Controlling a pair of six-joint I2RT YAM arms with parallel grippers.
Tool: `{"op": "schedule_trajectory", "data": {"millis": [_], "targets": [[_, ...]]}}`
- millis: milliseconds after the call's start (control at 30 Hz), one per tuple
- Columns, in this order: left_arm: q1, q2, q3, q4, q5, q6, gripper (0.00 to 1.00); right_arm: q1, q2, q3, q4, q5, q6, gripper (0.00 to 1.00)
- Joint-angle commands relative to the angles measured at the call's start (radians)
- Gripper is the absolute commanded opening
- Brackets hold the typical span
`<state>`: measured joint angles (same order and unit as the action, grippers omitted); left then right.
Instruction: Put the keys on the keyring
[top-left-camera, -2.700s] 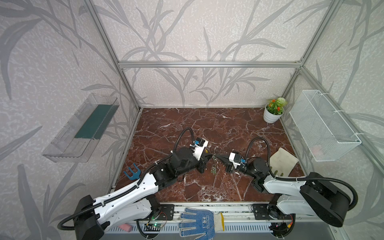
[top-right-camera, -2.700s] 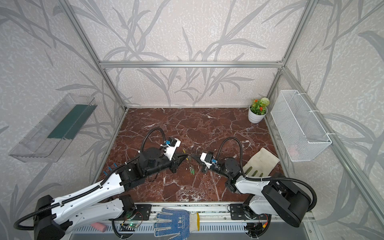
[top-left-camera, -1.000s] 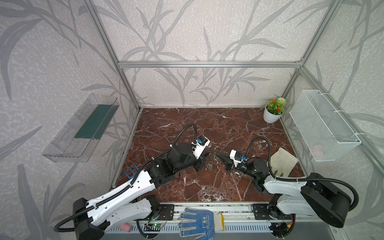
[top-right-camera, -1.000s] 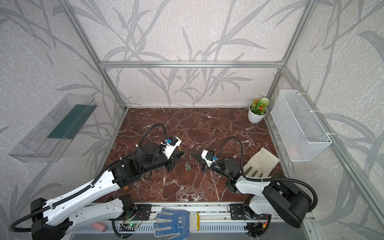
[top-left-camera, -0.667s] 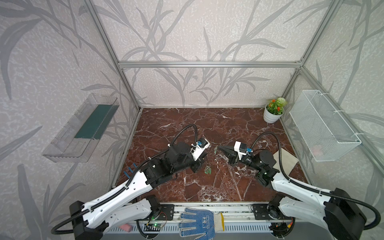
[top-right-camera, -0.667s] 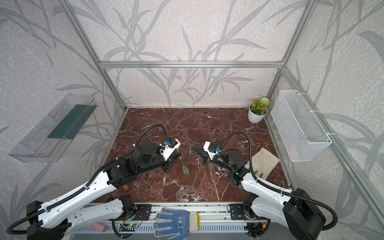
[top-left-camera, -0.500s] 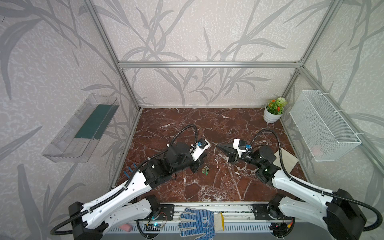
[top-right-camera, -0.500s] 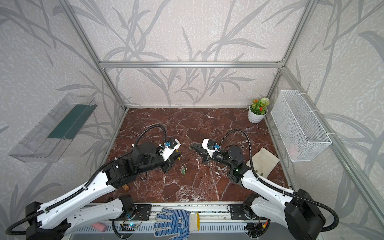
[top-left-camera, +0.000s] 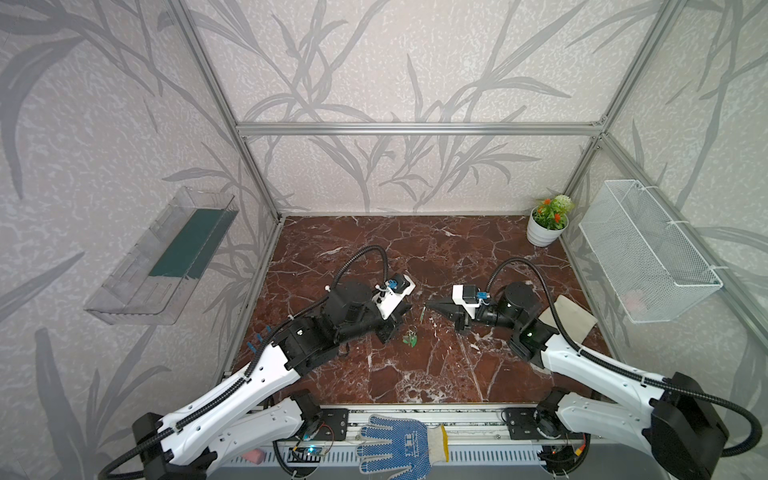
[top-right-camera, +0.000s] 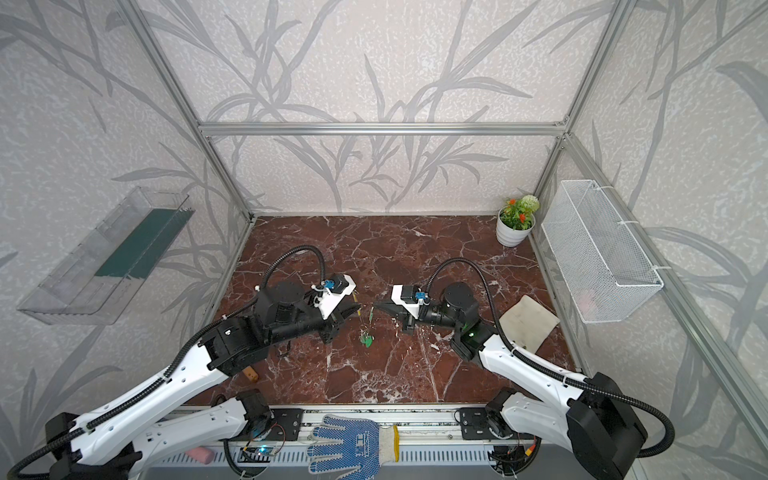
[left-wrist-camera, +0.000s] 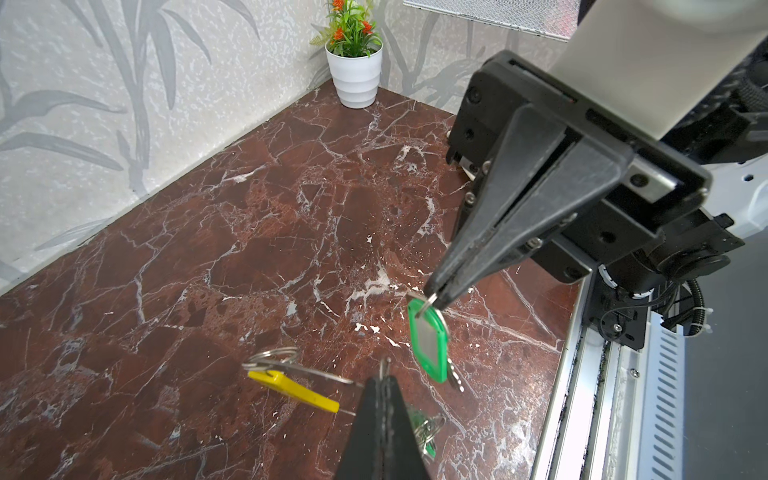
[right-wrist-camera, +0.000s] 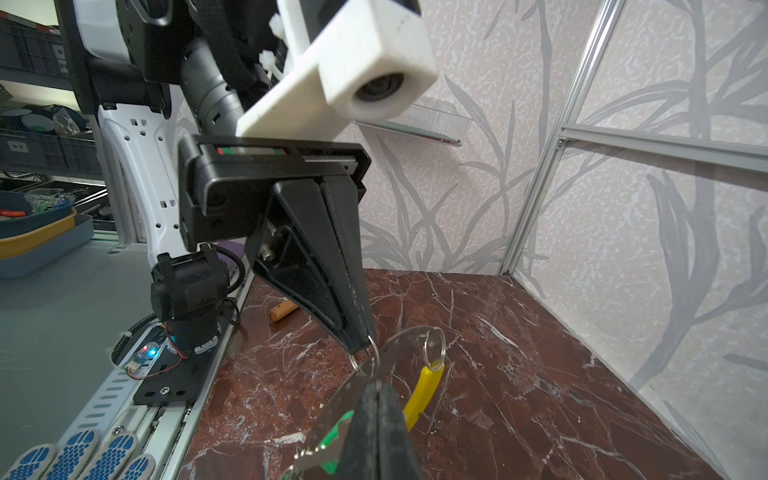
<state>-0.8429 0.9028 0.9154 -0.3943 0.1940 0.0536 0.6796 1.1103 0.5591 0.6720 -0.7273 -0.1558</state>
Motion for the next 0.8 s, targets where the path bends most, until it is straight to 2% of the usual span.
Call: {"op": "schedule_trajectory", "data": {"millis": [0,767], "targets": [[0.005,-0.019,-0.001,0.032,0.032,0.017,0.0,0.0,0.005,0.018,0.019,-0.015,-0.016,0.0],[0.006,-0.012,-0.003,0.039,0.066,0.008,0.0,0.041,0.029,0.015,0.051,0.004,-0.076,0.0]]}}
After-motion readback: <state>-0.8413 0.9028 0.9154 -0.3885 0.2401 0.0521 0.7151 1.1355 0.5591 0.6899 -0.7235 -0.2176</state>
